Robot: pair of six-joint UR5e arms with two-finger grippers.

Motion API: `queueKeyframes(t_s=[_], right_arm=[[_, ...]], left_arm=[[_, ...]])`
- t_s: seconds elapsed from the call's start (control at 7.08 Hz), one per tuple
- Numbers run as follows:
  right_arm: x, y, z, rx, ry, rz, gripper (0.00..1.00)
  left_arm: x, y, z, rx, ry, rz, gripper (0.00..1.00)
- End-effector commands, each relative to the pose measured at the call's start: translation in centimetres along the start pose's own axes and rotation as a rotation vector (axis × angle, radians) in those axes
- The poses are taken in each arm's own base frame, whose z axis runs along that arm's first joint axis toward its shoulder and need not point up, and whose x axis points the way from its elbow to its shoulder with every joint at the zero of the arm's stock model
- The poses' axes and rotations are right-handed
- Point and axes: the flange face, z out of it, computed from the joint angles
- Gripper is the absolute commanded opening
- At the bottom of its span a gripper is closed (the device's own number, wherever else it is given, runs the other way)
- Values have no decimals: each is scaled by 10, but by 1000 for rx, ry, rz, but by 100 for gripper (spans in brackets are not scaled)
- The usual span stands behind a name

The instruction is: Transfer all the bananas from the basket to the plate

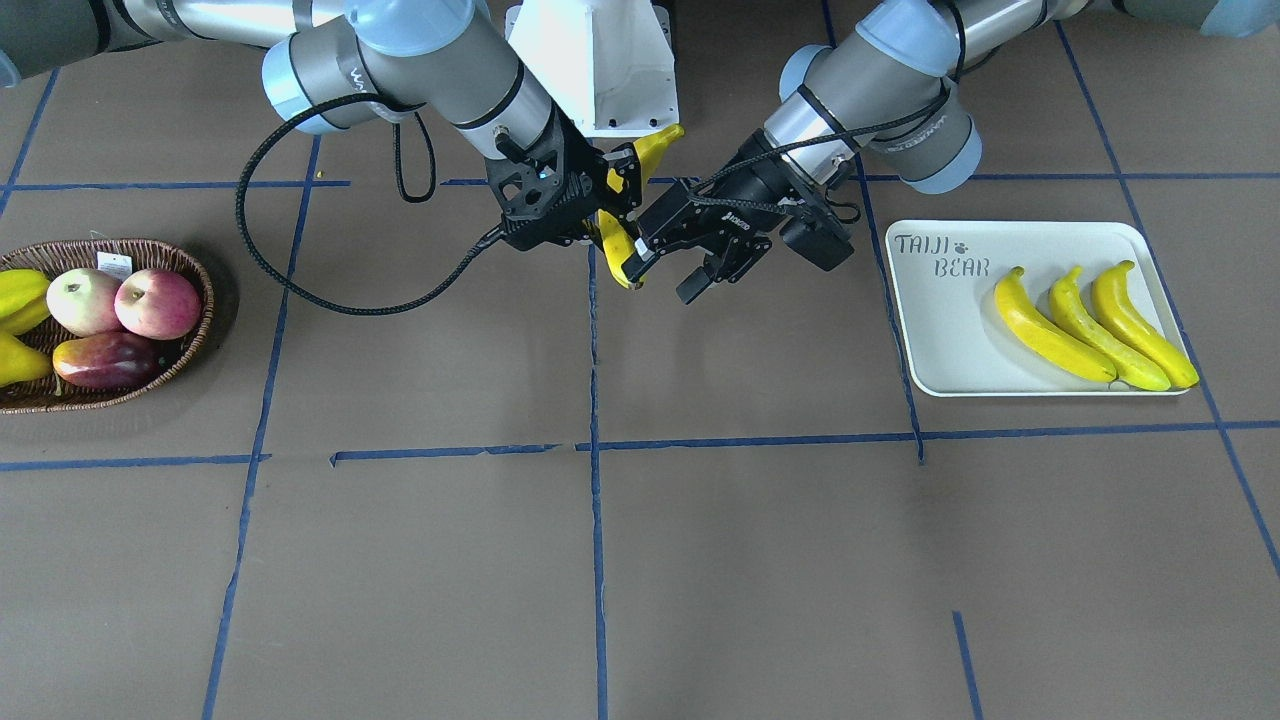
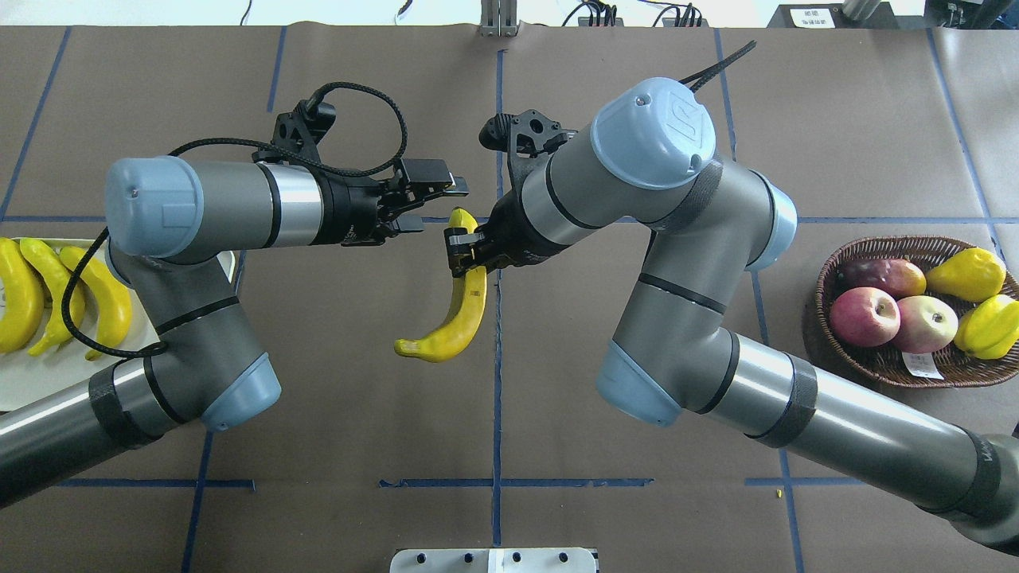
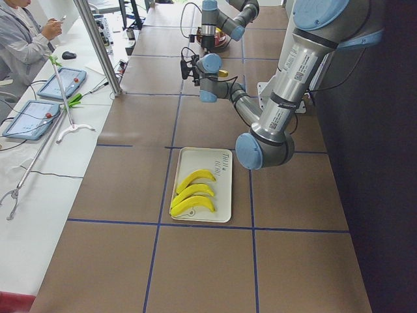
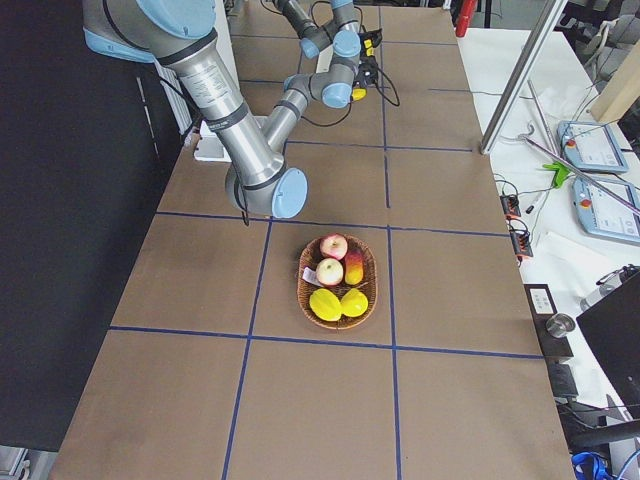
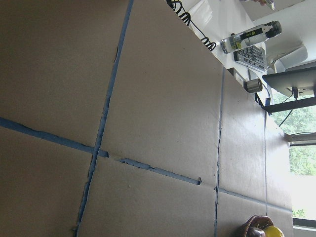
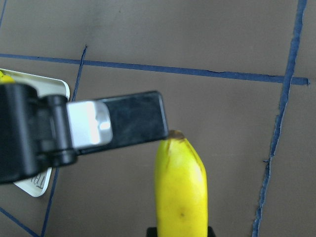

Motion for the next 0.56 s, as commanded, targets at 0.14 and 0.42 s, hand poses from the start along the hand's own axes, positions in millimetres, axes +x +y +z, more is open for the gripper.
queueKeyframes(t_s=[0.14, 0.42], right_arm=[[-3, 0, 0, 1, -4, -16, 0], [-3, 0, 0, 2, -5, -19, 0]], left_arm=[[3, 11, 5, -21, 6, 3, 92], [12, 16, 8, -42, 19, 12, 92]])
